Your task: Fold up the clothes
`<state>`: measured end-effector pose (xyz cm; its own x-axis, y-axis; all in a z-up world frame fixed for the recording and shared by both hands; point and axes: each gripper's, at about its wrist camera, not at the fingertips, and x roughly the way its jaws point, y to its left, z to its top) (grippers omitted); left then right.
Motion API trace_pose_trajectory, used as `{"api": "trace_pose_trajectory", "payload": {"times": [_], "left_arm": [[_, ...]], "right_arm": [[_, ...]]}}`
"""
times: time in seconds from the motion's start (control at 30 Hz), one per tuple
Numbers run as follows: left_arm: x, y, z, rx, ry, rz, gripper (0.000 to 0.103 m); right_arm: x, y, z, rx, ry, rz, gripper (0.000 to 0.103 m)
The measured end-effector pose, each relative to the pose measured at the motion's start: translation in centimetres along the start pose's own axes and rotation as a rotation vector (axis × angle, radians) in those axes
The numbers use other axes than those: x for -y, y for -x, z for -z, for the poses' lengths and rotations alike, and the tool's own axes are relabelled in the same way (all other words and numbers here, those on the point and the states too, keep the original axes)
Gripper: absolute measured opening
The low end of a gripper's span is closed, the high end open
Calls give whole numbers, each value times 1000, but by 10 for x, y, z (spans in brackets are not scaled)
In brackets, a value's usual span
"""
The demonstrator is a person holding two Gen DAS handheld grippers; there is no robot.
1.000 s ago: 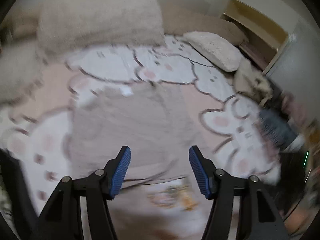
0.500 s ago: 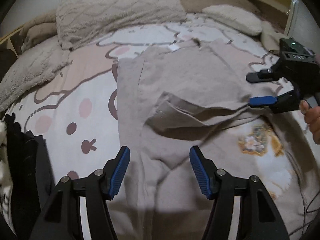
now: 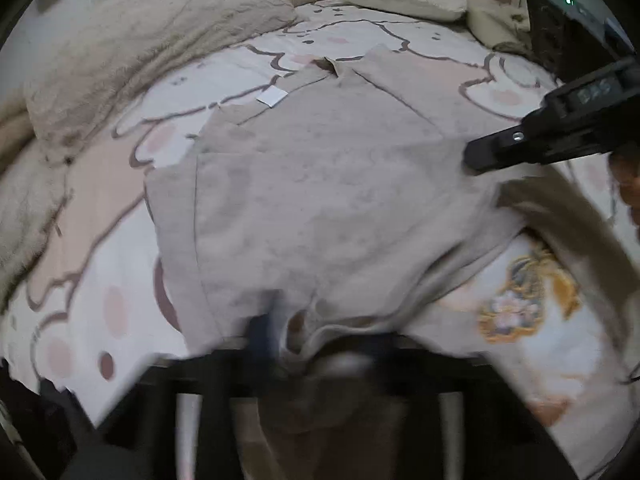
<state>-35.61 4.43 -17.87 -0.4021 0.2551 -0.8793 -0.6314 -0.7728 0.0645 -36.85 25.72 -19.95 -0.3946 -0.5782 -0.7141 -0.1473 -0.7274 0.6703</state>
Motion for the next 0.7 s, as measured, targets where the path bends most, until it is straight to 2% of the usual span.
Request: {"api": "trace_pose_trajectory", "payload": {"times": [0.07,0.1,0.17,0.27,0.33,0.4,0.47,0.5,0.53,0.57,0.6,0.7], "left_arm": [[4,14,4,17,63,4,13],[6,22,6,30,108,6,13],[6,37,7,74,246,9,12],[-2,47,2,142,534,96,12],[-3,45,-2,168,656,171,12],[4,43,-9,187,674,185,12],[13,40,-13,198,684,194,12],[16,37,-15,198,701,215,12],[18,34,-15,201,725,239,12],[20,32,-16,207,744,257,12],[22,30,-16,214,758,266,12],[25,30,-15,227,779,280,12]], "right_arm": [[-6,1,-7,5,58,52,7],[-11,3,-12,13,93,78,6],[-25,10,-25,43,175,130,3],[-53,26,-48,113,297,182,2],[-68,37,-60,141,346,194,2],[-71,47,-68,129,340,186,2],[-59,55,-65,123,265,161,2],[-48,55,-60,106,210,124,7],[-37,54,-54,74,151,79,17],[-23,50,-46,36,75,26,54],[-10,46,-38,13,-4,-15,85],[22,31,-13,-11,-168,-140,85]]}}
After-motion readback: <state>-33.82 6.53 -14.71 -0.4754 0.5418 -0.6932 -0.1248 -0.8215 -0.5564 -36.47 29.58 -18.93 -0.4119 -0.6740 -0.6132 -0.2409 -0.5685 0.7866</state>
